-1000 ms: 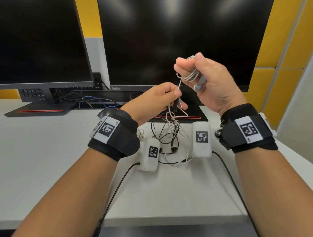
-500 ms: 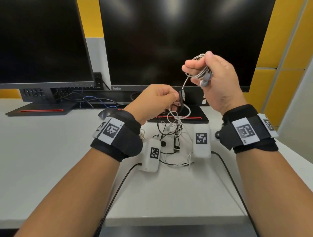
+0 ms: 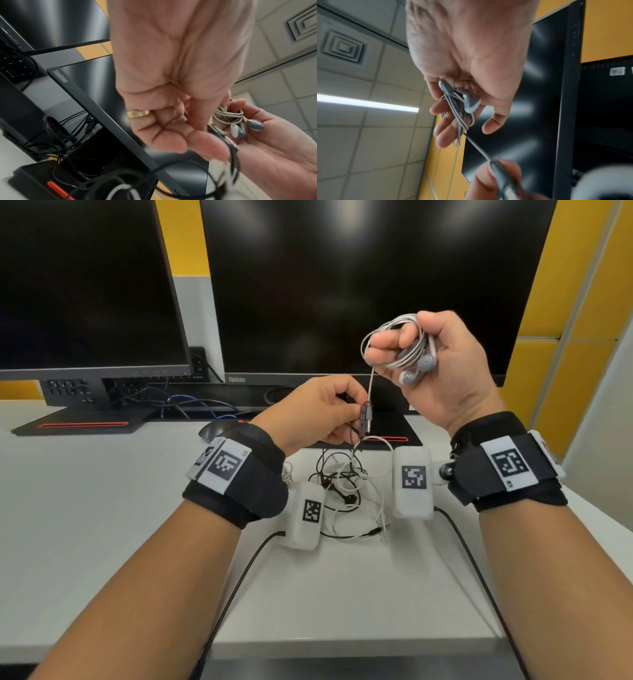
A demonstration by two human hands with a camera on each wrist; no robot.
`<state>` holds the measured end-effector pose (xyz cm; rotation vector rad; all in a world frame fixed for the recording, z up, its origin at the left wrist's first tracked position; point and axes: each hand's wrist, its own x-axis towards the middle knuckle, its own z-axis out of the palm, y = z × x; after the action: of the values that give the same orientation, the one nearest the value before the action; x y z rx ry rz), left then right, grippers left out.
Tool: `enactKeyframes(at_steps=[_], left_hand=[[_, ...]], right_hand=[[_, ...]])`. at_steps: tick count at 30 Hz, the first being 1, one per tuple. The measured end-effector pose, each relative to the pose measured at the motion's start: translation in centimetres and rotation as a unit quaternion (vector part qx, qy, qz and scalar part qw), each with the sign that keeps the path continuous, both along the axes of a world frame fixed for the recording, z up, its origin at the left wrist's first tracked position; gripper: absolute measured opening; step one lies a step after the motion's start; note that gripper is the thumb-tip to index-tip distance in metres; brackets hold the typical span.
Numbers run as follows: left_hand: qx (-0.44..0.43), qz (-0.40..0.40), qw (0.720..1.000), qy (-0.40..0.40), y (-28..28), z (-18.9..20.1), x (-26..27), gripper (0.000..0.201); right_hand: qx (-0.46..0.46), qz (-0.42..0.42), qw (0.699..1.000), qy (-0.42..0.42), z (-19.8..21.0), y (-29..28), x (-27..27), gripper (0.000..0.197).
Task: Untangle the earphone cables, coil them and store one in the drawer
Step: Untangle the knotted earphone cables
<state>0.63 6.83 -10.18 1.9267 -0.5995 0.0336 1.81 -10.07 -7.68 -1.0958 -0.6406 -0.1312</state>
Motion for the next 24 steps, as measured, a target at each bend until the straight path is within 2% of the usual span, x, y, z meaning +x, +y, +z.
enactKeyframes(at_steps=[4,9,12,14,16,21,24], left_hand=[[0.015,0.019,0.999,-0.022,0.1,0.1,0.2,0.015],[0.051,-0.002,0.998,-0.038,0.2,0.1,0.1,0.014],[0.084,-0.005,0.996,-0.044,0.3,0.0,0.1,0.013],[0.082,0.024,0.995,-0.058,0.4,-0.1,0.4,0.012],[0.050,0.064,0.993,-0.080,0.4,-0.1,0.7,0.006],[-0.086,0.181,0.967,-0.159,0.3,0.0,1.3,0.025],[-0.163,0.197,0.953,-0.161,0.5,0.3,1.4,0.029]], right_hand=[[0.009,-0.018,1.000,-0.002,0.1,-0.3,0.1,0.039],[0.003,-0.104,0.994,-0.014,0.2,-0.3,0.3,0.033],[-0.021,-0.142,0.990,-0.004,0.1,-0.2,0.3,0.027],[-0.051,-0.153,0.987,0.000,0.0,-0.2,0.2,0.027],[-0.081,-0.151,0.985,-0.002,-0.1,0.0,0.0,0.031],[-0.138,-0.118,0.983,-0.016,-0.2,0.3,0.2,0.037],[-0.134,-0.102,0.986,-0.005,-0.2,0.3,0.3,0.035]])
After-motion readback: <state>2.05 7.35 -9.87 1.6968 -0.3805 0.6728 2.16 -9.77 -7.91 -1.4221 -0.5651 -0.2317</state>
